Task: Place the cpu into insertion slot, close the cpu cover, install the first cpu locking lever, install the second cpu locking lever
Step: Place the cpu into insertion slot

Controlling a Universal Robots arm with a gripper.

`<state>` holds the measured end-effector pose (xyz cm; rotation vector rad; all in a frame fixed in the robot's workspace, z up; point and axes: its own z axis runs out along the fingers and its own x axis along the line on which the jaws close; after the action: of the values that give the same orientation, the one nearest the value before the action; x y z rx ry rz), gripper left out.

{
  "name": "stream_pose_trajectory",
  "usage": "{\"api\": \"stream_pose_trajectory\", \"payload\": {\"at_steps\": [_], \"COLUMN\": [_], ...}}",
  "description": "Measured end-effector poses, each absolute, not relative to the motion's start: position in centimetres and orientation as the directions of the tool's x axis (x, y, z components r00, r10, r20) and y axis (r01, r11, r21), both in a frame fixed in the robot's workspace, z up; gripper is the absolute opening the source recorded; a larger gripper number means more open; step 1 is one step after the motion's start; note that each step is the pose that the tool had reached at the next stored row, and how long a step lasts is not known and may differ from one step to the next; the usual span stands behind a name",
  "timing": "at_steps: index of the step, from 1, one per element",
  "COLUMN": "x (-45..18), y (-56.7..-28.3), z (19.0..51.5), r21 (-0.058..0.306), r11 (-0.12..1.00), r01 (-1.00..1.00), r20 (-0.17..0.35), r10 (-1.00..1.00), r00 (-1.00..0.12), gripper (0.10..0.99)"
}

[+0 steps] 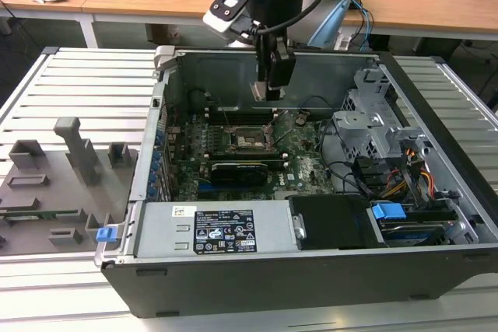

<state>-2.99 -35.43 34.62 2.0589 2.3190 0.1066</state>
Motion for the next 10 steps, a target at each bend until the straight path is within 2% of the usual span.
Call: {"api": "stream_pose_trajectory", "payload": {"at_steps": [5, 10], "x": [-3.0, -3.0], "y": [-35.4, -35.4], "z": [33.9, 32.6], "r21": [0.075, 0.075], "r11": [0.064, 0.06], "r01": [0.995, 0.995], "r20": [0.017, 0.016], "r10": [0.998, 0.998], "r00": [-0.065, -0.061], "gripper": [0.522, 0.522]}}
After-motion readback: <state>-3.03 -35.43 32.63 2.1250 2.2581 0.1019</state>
